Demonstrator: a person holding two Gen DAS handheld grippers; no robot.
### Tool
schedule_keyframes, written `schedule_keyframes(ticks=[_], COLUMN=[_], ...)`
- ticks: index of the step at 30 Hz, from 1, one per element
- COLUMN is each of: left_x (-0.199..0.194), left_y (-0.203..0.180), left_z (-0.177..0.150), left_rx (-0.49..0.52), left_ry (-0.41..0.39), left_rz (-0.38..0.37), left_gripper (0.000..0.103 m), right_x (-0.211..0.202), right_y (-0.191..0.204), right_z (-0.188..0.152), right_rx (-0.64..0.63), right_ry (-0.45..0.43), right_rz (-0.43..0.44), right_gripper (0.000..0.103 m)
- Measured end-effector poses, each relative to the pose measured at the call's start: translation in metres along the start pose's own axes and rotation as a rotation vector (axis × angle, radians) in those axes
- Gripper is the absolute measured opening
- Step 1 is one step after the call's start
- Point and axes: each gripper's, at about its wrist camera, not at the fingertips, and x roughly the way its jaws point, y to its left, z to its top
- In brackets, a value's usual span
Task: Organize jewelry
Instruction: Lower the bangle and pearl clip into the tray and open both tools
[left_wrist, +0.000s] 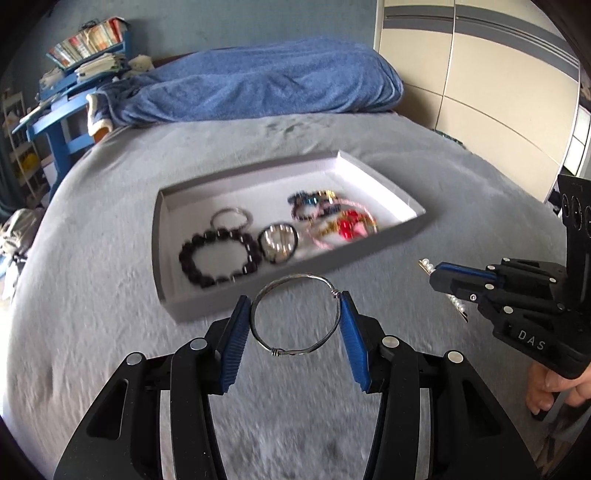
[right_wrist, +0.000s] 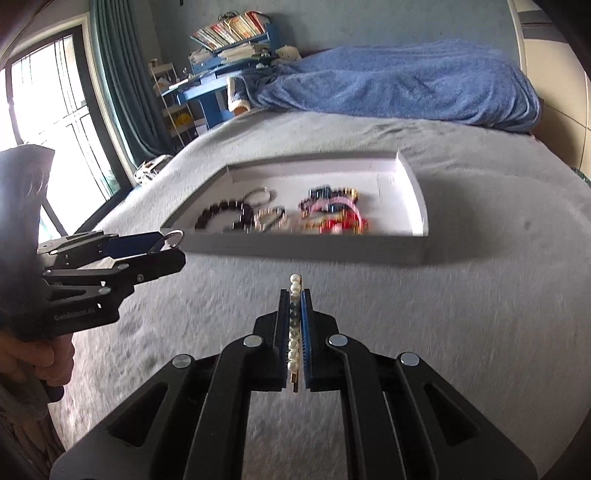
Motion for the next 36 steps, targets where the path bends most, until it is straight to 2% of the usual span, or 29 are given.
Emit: schedule_keyframes(ticks=[9, 17, 25, 31, 34, 36], left_x=[0.014, 0.048, 0.081, 0.092, 0.093, 0.09], left_y=[0.015, 0.033, 0.039, 0.042, 0.041, 0.041], left_z=[0.044, 0.07, 0.074, 0.071, 0.069, 0.067], left_rx=[-0.021, -0.049, -0.032, -0.028, -0.018, -0.014], left_ry=[-0.054, -0.043, -0.003, 0.011, 0.011, -0.002], left_rz=[0.023, 0.036, 0.055, 0.071, 0.087, 0.098], left_gripper=[0.05, 0.05, 0.05, 0.05, 0.052, 0.065], right_x=[0.017, 0.053, 0.09, 0.102, 0.104, 0.102], right_y=[-0.001, -0.006, -0.014, -0.023, -0.026, -0.027], right_z=[0.061, 0.099, 0.106, 0.101, 0.099, 0.097], right_rx=[-0.038, -0.041, -0.031, -0.009, -0.006, -0.009], right_ry=[-0.064, -0.057, -0.007, 0.018, 0.02, 0.017], right_rz=[-0.003, -0.019, -0.048, -0.074, -0.085, -0.09], right_gripper=[0.006, 0.006, 0.006, 0.006, 0.013, 0.03])
